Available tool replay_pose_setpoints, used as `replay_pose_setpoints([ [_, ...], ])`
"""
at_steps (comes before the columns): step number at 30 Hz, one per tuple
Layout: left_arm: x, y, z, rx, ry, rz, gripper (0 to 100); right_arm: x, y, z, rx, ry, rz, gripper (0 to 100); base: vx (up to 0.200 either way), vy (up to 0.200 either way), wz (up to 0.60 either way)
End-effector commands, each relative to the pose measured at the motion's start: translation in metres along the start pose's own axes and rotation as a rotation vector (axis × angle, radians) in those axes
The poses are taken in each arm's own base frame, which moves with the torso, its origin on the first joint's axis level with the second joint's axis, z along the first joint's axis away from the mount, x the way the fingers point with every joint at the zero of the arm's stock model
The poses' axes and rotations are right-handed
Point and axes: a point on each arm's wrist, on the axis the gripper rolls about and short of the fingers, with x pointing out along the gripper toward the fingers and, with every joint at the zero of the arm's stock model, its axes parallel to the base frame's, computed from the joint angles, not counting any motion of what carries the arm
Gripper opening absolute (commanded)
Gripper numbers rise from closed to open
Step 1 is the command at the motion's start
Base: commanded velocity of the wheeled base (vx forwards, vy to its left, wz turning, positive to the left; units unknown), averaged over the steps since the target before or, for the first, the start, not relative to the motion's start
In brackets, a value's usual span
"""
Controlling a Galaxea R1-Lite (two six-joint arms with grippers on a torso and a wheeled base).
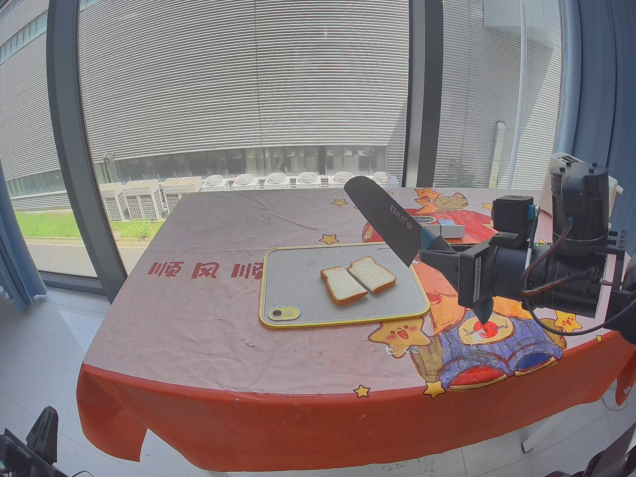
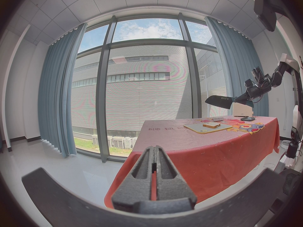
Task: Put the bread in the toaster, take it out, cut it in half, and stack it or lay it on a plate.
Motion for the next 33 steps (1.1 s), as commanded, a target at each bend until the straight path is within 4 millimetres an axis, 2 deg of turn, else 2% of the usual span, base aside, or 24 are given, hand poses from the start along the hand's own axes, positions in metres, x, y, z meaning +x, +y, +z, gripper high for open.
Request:
replay_pose_setpoints([
  [1,0.0,0.0,-0.005,0.0,0.007,0.0,0,-0.006,0.006,-0.005,-0.008,0.009,0.029,0,0.0,0.0,0.0],
  [6,0.0,0.0,-0.005,0.0,0.007,0.001,0,-0.005,0.008,-0.02,-0.014,0.058,0.027,0,0.0,0.0,0.0],
  [11,0.0,0.0,-0.005,-0.001,0.007,0.001,0,-0.012,0.005,-0.026,-0.01,0.069,0.022,0,0.0,0.0,0.0],
  [20,0.0,0.0,-0.005,0.0,0.007,0.001,0,-0.036,0.016,-0.02,-0.015,0.011,0.067,0,0.0,0.0,0.0],
  [28,0.0,0.0,-0.005,0.0,0.007,0.001,0,-0.034,0.021,-0.02,-0.023,0.012,0.091,0,0.0,0.0,0.0],
  [33,0.0,0.0,-0.005,0.0,0.007,0.001,0,-0.031,0.02,-0.016,-0.014,-0.055,0.088,0,0.0,0.0,0.0],
])
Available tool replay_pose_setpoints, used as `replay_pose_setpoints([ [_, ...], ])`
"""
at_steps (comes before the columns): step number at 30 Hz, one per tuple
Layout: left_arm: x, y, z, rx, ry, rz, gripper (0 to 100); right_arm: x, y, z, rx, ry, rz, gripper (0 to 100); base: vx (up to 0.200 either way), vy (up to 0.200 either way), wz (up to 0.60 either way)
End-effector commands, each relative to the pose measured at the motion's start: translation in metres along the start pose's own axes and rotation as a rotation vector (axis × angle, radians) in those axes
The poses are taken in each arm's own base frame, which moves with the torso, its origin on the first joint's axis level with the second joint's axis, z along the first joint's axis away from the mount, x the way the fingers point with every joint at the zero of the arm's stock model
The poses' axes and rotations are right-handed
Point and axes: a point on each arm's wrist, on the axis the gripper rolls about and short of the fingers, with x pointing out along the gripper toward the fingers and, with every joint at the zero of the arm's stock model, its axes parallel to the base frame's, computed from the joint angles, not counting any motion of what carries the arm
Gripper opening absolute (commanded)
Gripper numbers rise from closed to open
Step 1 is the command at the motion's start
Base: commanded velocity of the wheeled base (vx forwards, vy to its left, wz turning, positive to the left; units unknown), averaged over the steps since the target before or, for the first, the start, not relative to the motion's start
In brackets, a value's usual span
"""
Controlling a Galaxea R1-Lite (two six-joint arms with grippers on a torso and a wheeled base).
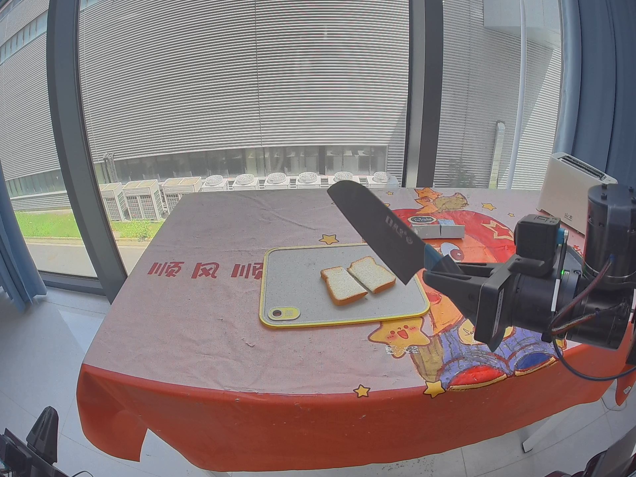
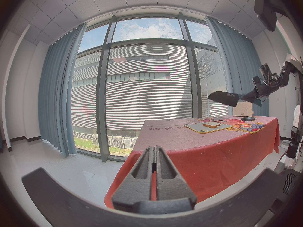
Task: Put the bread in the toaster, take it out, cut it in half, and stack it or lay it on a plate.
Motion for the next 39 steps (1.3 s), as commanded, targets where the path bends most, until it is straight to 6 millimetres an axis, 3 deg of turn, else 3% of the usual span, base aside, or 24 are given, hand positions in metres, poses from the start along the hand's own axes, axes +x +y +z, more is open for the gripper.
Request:
replay_pose_setpoints([
  [1,0.0,0.0,-0.005,0.0,0.004,0.0,0,0.004,-0.002,0.0,0.003,-0.02,-0.01,0,0.0,0.0,0.0],
  [19,0.0,0.0,-0.005,0.0,0.004,0.0,0,0.002,-0.027,0.009,0.03,-0.065,-0.182,0,0.0,0.0,0.0],
  [39,0.0,0.0,-0.005,0.0,0.004,0.0,0,0.002,-0.028,0.011,0.033,-0.073,-0.192,0,0.0,0.0,0.0],
])
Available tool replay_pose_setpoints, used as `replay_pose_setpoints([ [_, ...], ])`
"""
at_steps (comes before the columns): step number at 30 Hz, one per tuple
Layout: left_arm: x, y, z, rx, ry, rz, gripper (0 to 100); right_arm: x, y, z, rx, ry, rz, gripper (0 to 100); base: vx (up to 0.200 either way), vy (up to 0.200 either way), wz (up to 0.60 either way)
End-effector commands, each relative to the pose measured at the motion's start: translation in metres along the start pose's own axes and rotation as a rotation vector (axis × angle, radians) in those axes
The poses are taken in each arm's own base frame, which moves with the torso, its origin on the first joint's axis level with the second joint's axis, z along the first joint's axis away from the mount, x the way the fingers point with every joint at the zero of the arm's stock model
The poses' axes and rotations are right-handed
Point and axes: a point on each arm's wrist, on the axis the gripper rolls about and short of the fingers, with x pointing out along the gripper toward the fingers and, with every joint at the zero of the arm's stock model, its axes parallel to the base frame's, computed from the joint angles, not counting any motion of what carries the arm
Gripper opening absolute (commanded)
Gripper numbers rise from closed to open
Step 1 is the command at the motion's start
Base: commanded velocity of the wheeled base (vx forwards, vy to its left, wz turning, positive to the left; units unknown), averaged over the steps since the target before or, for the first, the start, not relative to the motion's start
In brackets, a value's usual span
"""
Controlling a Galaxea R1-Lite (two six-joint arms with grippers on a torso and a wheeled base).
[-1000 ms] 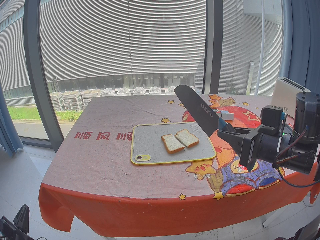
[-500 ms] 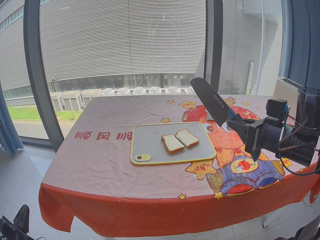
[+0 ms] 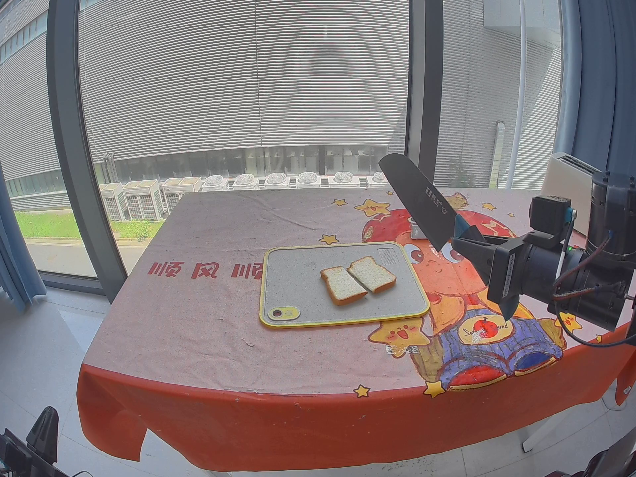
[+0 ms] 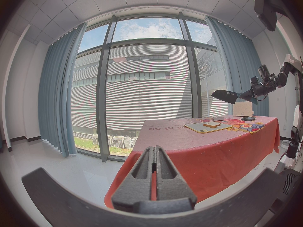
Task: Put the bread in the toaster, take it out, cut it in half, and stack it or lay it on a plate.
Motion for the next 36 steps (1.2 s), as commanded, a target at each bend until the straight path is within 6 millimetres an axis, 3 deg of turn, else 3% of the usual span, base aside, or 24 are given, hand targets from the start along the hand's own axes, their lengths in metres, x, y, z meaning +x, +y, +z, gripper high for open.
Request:
replay_pose_setpoints([
  [1,0.0,0.0,-0.005,0.0,0.002,0.0,0,0.001,-0.001,0.002,0.002,-0.005,-0.006,0,0.0,0.0,0.0],
  [8,0.0,0.0,-0.005,0.0,0.002,0.0,0,0.002,-0.007,0.004,0.009,-0.005,-0.031,0,0.0,0.0,0.0],
  [17,0.0,0.0,-0.005,0.0,0.002,0.0,0,0.026,-0.026,-0.004,0.024,0.039,-0.128,0,0.0,0.0,0.0],
  [36,0.0,0.0,-0.005,0.0,0.002,0.0,0,0.027,-0.036,0.0,0.039,0.028,-0.157,0,0.0,0.0,0.0],
])
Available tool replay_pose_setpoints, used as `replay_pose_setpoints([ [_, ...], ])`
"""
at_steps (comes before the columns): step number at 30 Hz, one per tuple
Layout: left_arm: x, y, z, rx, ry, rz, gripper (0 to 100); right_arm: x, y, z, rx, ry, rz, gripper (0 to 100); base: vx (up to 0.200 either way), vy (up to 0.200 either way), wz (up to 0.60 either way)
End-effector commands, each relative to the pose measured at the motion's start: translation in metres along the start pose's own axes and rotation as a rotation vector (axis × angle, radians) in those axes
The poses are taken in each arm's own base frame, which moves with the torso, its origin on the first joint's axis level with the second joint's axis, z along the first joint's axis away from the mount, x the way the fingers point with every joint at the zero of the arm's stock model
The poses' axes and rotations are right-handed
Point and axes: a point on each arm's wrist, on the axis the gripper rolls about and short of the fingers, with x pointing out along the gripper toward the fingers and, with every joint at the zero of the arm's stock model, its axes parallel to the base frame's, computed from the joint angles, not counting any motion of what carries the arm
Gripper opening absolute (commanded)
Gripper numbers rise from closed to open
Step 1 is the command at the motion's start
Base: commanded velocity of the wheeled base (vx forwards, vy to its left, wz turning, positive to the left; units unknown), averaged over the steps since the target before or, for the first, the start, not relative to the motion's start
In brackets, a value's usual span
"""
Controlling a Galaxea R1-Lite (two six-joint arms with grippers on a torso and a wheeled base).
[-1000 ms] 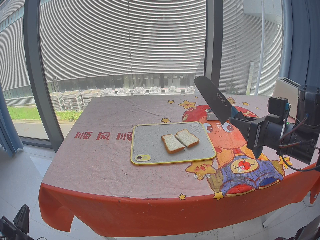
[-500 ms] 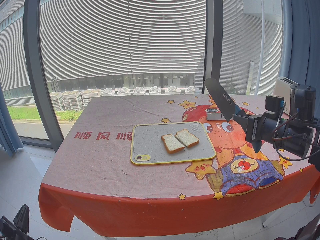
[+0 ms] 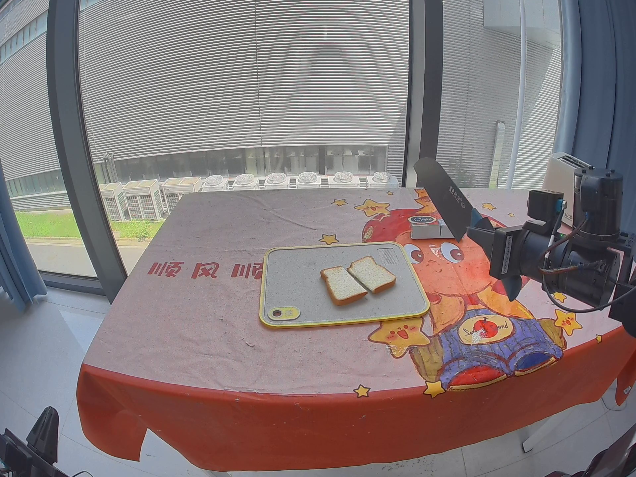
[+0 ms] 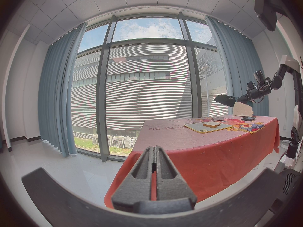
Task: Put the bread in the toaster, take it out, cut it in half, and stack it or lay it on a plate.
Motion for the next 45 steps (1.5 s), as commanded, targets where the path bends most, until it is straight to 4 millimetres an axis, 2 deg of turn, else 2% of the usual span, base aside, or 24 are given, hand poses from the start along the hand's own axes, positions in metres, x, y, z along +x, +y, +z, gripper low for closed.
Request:
replay_pose_setpoints([
  [1,0.0,0.0,-0.005,0.0,0.001,0.0,0,0.002,-0.001,0.0,0.002,0.001,-0.001,0,0.0,0.0,0.0],
  [23,0.0,0.0,-0.005,0.0,0.001,0.0,0,0.003,-0.015,0.011,0.044,-0.036,-0.052,0,0.0,0.0,0.0],
  [42,0.0,0.0,-0.005,0.0,0.001,0.0,0,0.005,-0.021,0.011,0.048,-0.031,-0.067,0,0.0,0.0,0.0],
  [45,0.0,0.0,-0.005,0.0,0.001,0.0,0,0.005,-0.028,0.012,0.054,-0.034,-0.087,0,0.0,0.0,0.0],
])
